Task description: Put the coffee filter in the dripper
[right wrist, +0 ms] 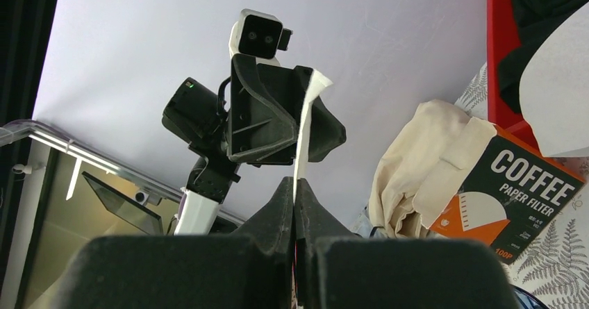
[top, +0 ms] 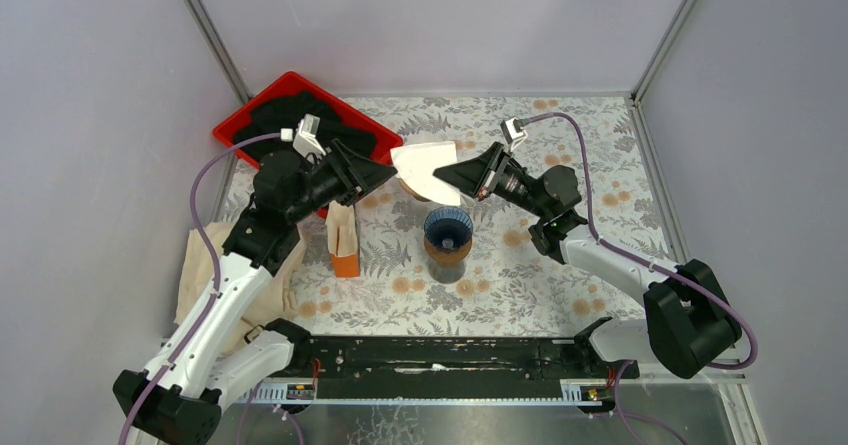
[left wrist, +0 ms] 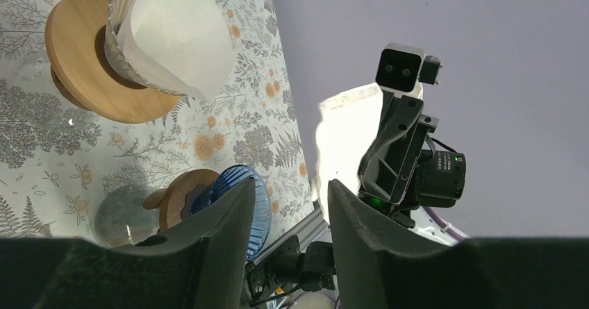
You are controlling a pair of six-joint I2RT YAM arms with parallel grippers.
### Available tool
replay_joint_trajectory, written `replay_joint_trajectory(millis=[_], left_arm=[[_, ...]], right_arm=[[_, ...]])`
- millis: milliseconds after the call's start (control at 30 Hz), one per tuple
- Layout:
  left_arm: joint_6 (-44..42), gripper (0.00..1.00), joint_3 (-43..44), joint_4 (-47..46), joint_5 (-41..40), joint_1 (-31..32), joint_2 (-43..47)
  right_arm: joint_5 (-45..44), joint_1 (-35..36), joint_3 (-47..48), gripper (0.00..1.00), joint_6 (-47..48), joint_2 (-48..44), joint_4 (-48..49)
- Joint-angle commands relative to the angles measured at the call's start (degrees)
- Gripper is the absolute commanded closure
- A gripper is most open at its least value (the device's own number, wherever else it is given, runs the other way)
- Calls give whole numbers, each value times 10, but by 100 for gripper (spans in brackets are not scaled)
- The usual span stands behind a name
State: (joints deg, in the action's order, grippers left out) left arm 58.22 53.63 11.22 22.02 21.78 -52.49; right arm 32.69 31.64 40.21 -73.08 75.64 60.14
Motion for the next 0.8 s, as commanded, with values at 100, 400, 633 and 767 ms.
replay_joint_trajectory(millis=[100,400,633,767], left_arm=[[-14,53,-5,-3,-14,3,5],[-17,59,-7,2,-12,3,-1],[-15,59,-5,-5,-3,3,-10],[-6,58,-10,-31,15,3,-12]], right_arm=[[15,-5,2,100,-8,1,49],[15,-5,2,100,-9,1,52],[17,-5,3,100,-10,3,54],[20,-5,5,100,-12,6,59]])
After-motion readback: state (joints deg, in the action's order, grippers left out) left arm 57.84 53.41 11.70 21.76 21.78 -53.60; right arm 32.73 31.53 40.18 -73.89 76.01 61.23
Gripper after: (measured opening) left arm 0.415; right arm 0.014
